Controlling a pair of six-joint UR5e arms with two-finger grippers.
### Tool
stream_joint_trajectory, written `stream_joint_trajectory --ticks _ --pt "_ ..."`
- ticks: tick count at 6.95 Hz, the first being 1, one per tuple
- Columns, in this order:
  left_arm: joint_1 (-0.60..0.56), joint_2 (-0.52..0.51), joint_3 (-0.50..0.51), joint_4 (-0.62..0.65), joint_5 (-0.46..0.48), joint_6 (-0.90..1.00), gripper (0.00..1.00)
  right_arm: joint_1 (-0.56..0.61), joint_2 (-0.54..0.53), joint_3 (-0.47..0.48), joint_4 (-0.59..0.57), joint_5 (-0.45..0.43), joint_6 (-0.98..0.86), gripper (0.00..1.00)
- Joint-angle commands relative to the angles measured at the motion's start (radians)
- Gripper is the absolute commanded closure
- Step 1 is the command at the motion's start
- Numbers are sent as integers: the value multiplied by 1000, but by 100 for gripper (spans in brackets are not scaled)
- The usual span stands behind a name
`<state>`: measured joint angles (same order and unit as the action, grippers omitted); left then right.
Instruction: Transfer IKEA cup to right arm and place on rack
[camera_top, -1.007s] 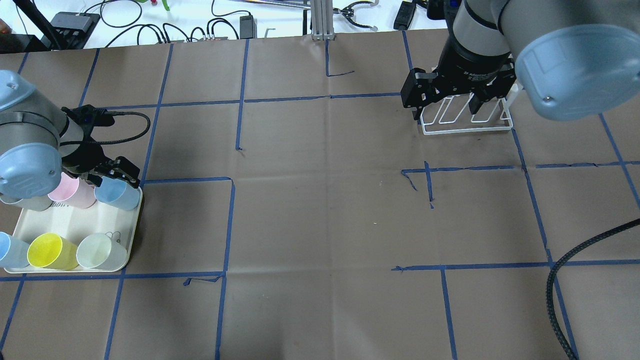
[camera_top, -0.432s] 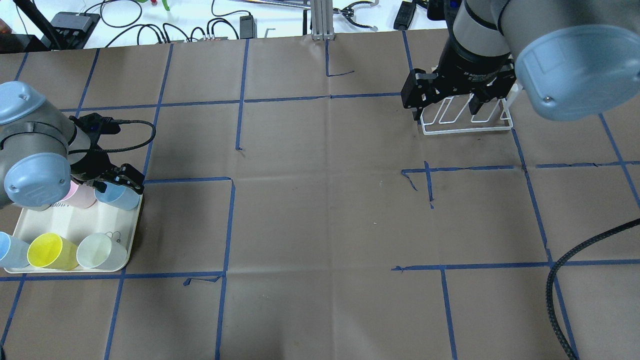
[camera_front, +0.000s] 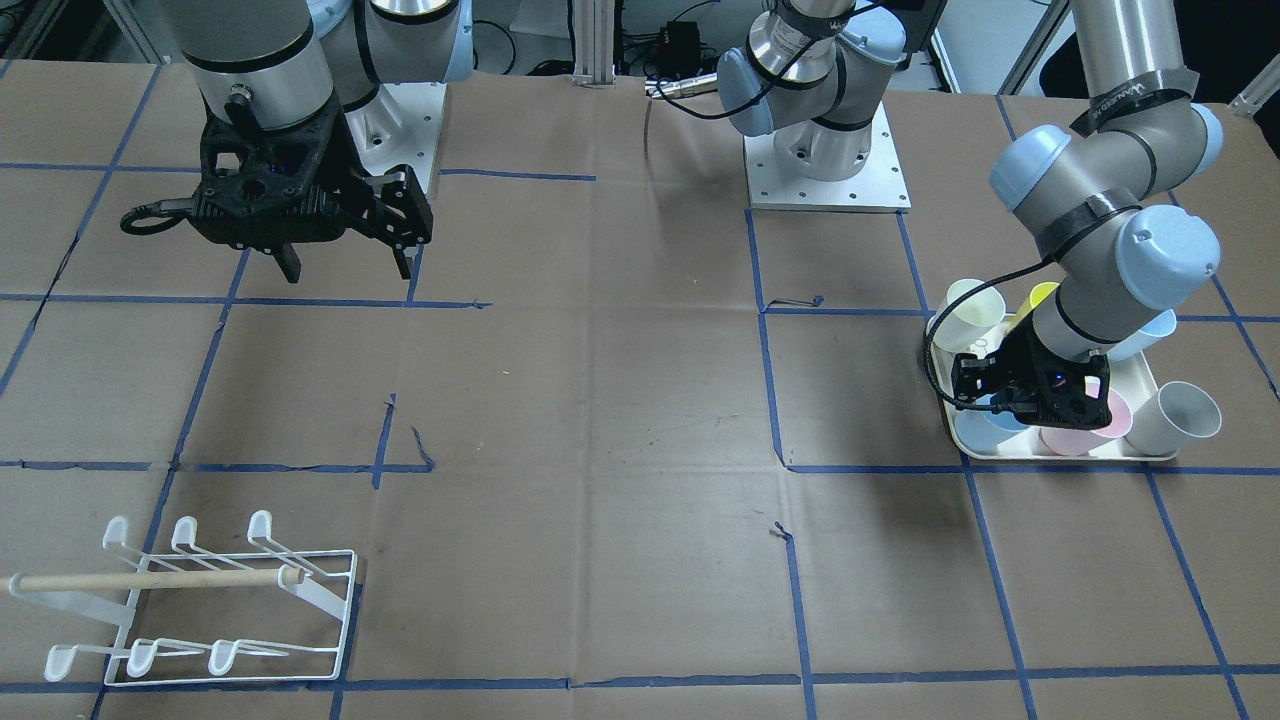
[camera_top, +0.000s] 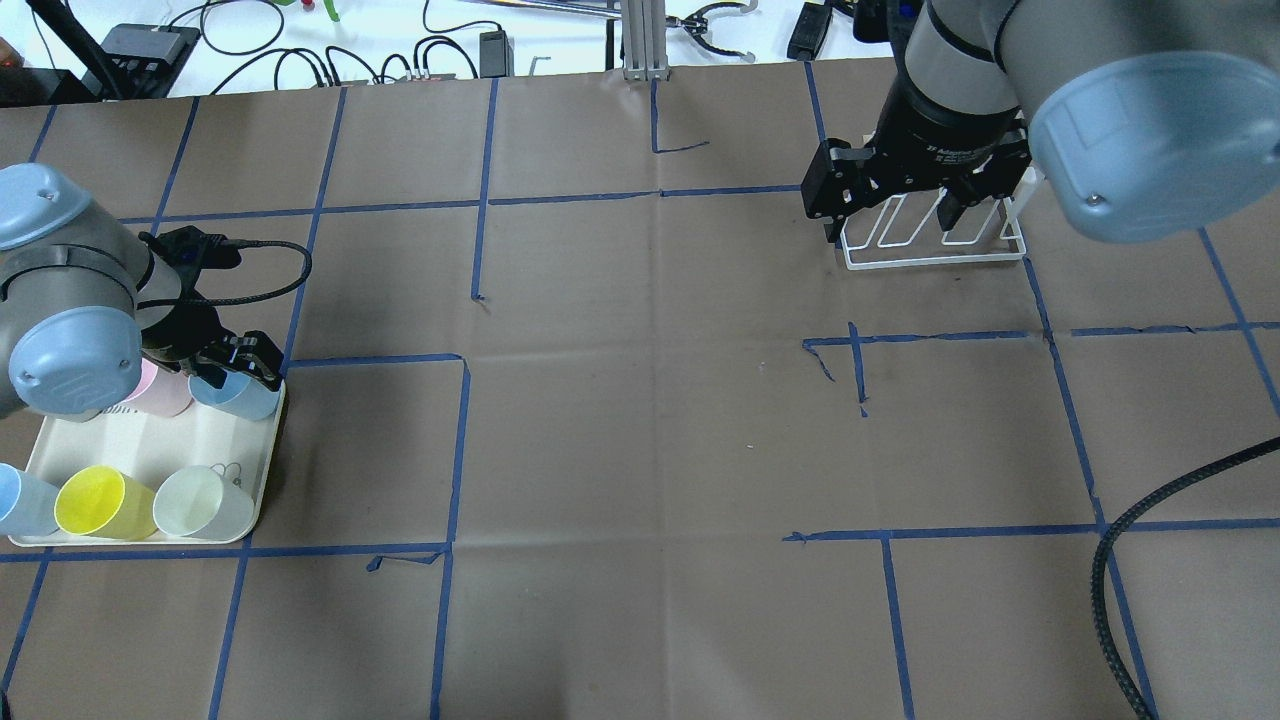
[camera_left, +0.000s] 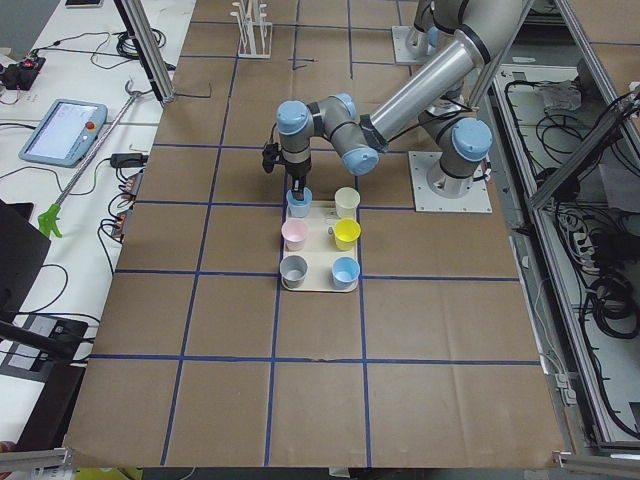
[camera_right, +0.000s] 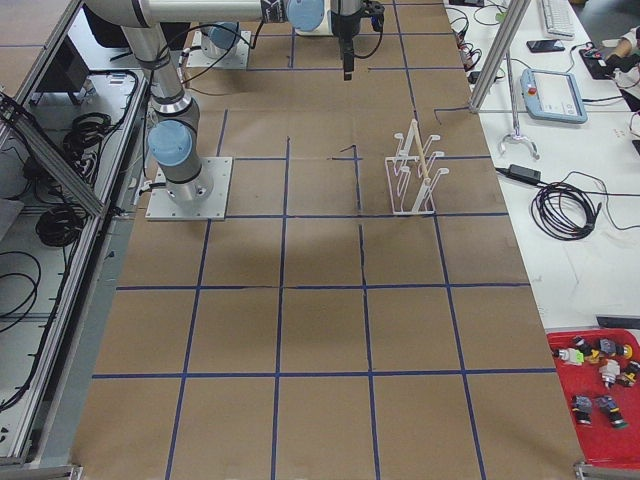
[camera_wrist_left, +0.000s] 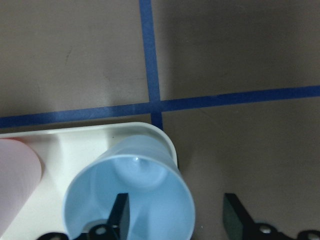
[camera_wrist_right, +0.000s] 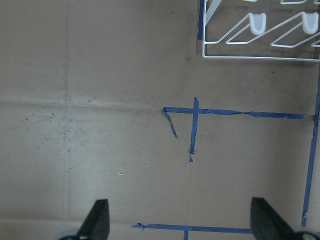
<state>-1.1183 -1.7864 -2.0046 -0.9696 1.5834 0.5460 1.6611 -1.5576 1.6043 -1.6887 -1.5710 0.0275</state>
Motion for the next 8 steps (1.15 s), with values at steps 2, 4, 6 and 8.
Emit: stream_joint_trajectory --ticks 2,4,6,8 --pt "3 25 13 -3 -5 -1 100 -1 8 -1 0 2 3 0" --pt "3 80 20 -17 1 -5 100 0 20 15 -119 102 50 0" --pt "0 174 81 -131 -3 -8 100 2 24 110 -410 173 310 0" --pt "-8 164 304 -377 -8 -12 100 3 24 222 -698 429 621 0"
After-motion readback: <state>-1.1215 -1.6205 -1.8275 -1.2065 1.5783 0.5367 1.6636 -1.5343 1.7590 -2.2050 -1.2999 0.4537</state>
